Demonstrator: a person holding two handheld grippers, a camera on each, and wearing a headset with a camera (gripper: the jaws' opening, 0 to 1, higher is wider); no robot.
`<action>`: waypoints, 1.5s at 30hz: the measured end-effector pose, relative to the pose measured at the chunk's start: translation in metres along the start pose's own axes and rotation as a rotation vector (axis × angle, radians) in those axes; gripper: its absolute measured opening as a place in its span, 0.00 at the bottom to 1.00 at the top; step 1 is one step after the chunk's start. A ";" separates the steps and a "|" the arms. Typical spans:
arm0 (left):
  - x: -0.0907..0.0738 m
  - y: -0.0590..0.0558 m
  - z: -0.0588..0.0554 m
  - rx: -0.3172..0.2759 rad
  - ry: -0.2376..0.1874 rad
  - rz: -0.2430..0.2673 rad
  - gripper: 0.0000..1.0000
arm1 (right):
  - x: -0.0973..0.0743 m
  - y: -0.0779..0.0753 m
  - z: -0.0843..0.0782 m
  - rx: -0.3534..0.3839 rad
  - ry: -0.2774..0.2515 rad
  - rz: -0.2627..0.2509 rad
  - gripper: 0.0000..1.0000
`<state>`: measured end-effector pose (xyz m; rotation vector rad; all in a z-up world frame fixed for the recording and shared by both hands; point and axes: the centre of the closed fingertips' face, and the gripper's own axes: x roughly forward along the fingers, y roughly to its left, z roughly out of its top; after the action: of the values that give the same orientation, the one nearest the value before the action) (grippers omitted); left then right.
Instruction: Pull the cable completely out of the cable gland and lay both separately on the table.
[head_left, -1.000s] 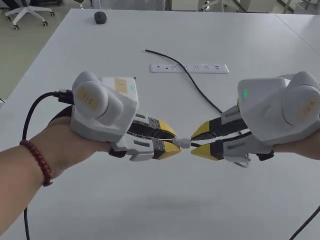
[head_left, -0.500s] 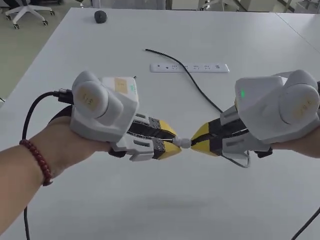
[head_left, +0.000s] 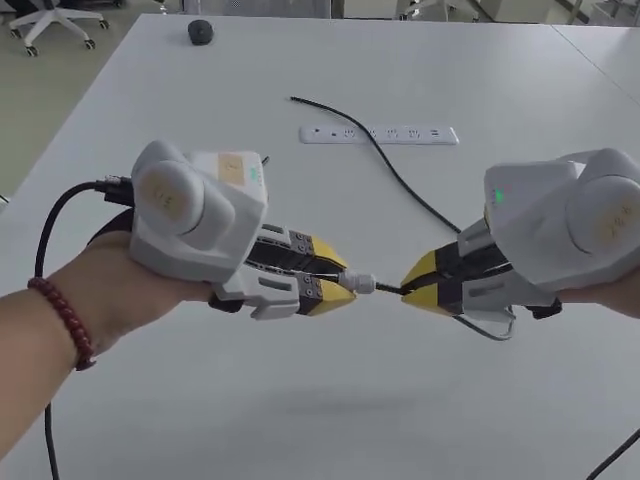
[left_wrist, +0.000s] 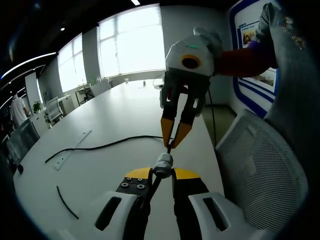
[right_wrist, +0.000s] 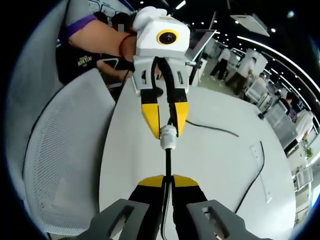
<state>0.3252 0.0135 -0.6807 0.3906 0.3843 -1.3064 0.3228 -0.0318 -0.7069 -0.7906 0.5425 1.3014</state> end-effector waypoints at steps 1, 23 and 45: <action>-0.001 0.001 -0.001 0.001 0.002 0.001 0.16 | 0.000 -0.001 -0.005 0.005 0.011 -0.002 0.00; -0.013 0.007 -0.004 0.011 0.016 0.012 0.16 | 0.008 0.003 -0.115 0.162 0.217 0.004 0.00; -0.008 0.003 -0.001 0.006 0.024 0.009 0.16 | 0.013 0.006 -0.126 0.247 0.198 -0.010 0.20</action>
<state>0.3265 0.0212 -0.6780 0.4131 0.3979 -1.2952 0.3292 -0.1201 -0.7971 -0.7183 0.8391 1.1264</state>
